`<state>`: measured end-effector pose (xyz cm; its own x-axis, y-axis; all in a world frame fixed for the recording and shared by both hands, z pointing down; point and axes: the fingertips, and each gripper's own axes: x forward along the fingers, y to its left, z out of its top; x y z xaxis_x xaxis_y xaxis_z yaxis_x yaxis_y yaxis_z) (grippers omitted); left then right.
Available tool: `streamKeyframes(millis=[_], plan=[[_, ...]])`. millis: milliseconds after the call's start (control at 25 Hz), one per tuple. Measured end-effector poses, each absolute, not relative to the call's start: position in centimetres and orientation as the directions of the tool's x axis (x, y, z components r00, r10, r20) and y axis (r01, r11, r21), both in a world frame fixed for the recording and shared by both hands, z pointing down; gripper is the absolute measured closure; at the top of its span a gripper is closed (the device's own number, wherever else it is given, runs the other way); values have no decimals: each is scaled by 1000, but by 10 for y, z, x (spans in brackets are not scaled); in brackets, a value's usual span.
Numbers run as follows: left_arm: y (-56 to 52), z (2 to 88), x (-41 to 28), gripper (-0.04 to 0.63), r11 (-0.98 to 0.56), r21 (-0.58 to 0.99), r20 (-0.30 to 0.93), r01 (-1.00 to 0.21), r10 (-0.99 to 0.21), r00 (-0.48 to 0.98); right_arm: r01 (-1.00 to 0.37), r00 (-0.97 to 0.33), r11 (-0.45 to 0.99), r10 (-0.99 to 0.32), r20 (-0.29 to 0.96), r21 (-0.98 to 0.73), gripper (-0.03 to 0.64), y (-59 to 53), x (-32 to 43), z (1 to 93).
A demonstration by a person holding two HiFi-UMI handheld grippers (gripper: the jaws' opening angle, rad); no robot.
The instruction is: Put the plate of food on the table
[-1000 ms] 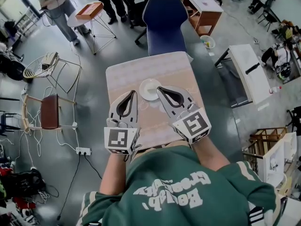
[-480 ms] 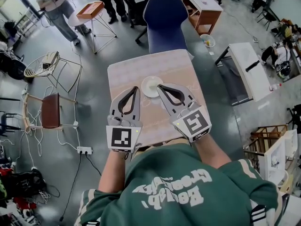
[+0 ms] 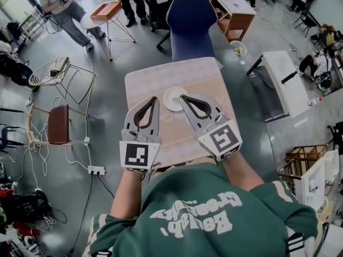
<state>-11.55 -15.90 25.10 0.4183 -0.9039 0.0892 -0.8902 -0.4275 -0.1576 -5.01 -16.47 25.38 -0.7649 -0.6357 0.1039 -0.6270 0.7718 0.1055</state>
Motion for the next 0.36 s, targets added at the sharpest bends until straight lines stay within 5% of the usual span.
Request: streamKeyframes(millis=[360], plan=[[-162,250,-117,586,-427,-171,95,-888,-904,416,-627,-763,771,-637,109,112,601,-167,-50,254]])
